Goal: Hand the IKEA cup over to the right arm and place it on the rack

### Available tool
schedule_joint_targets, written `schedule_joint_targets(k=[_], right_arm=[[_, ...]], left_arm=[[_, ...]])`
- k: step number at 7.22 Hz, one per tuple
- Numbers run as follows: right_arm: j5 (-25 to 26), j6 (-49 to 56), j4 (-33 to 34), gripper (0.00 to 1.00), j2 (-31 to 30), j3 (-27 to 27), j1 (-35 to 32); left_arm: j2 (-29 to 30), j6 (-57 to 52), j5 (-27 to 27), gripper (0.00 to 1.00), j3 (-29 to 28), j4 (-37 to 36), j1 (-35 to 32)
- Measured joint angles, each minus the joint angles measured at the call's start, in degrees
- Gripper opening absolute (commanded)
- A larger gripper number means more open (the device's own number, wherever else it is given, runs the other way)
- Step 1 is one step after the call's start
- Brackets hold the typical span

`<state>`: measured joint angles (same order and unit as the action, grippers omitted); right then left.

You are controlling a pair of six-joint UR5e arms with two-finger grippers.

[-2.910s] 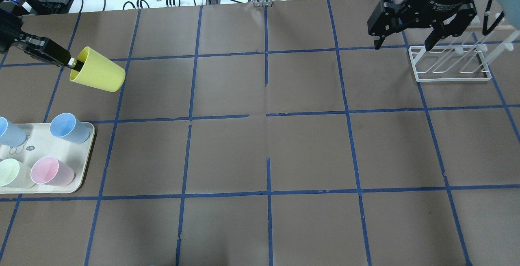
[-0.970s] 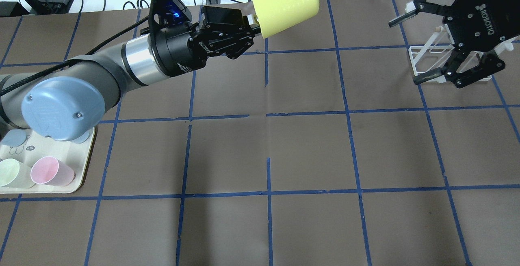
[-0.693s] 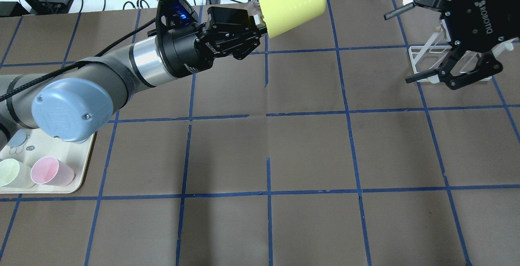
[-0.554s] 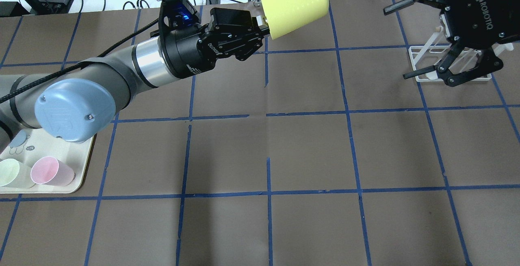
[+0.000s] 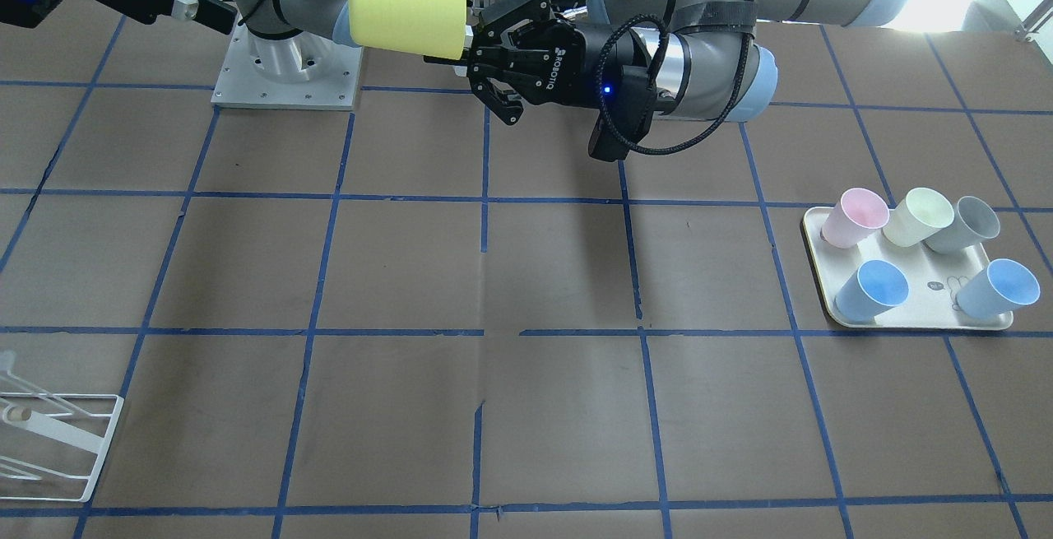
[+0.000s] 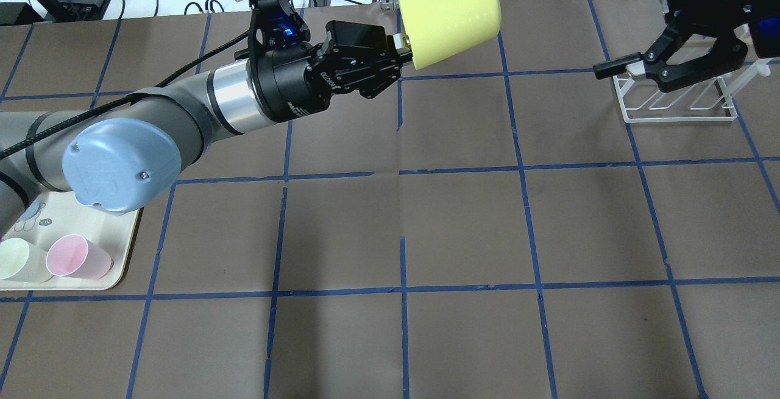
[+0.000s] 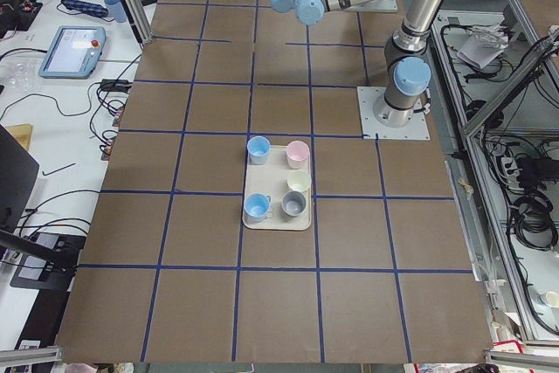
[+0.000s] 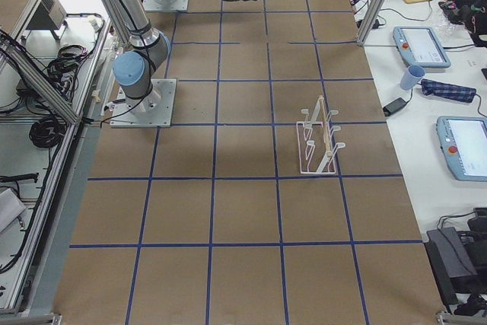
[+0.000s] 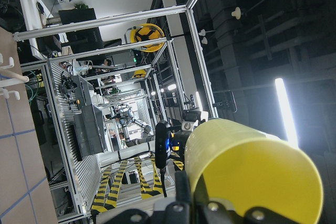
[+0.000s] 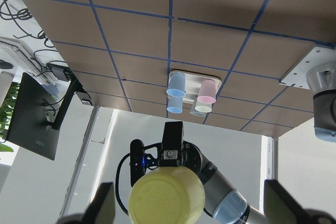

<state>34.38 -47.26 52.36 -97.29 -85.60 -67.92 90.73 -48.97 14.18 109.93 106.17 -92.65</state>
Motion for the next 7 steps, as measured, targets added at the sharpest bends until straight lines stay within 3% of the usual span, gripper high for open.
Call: schedule_joint_targets(k=[2,7], right_arm=[[-0.4,-5.0,2.6,1.00,-0.1,0.0,-2.9],[-0.2,-5.6,6.4,1.00,0.3,-0.4,-6.8]], left_arm=[[0.9,0.0,-0.6,0.00,-0.2,0.0,-0.9],[1.3,0.0,-0.8,0.00,-0.2,0.0,-1.4]])
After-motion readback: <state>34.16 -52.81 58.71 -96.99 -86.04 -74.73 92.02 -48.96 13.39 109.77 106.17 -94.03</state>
